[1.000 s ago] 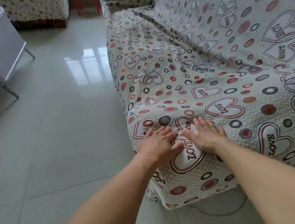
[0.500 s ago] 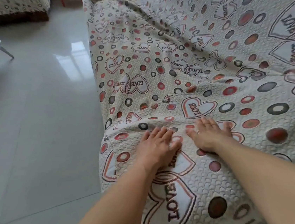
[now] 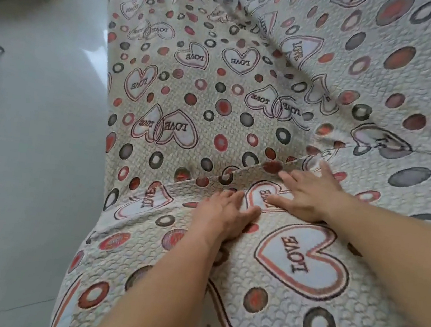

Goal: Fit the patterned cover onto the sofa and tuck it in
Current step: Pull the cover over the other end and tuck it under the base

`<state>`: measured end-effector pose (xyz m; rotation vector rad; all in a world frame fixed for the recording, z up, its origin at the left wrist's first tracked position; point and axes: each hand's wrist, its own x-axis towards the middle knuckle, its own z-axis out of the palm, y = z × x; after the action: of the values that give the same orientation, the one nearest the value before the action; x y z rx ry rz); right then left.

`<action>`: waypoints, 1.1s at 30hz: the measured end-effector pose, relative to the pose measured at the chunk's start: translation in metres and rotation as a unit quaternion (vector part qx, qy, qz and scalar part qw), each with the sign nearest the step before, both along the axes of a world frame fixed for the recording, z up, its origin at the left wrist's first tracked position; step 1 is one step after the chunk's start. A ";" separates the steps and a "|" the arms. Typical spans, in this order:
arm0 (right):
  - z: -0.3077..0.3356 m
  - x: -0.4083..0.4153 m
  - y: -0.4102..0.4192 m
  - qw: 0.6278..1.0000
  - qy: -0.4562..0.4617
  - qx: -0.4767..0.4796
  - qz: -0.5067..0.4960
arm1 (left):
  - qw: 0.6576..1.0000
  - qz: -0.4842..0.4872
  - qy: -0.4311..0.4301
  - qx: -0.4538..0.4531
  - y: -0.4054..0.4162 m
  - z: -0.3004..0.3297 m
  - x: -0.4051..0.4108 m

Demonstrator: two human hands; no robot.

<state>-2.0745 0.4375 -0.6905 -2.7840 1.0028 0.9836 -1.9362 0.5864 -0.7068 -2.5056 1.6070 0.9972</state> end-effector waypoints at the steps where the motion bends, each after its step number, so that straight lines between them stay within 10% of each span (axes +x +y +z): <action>1: -0.001 -0.001 -0.003 1.000 -0.005 0.003 0.005 | 1.000 0.013 0.013 0.006 -0.003 0.001 -0.001; 8: 0.000 -0.004 -0.015 0.994 -0.018 0.075 -0.073 | 0.994 0.059 0.066 0.071 -0.023 -0.005 -0.001; 14: -0.004 -0.011 -0.013 0.994 0.050 0.083 -0.057 | 0.992 -0.088 0.043 0.083 -0.008 -0.008 -0.001; 25: 0.008 -0.026 -0.011 0.992 0.087 0.045 -0.077 | 0.986 0.089 -0.128 0.064 0.060 0.004 0.048; 33: 0.018 -0.026 -0.007 0.992 0.092 0.047 -0.077 | 0.982 0.123 -0.087 0.109 0.057 0.001 0.058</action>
<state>-2.1007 0.4308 -0.6728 -2.5332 1.1408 1.2480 -1.8785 0.6432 -0.7060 -2.5954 1.0968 0.8855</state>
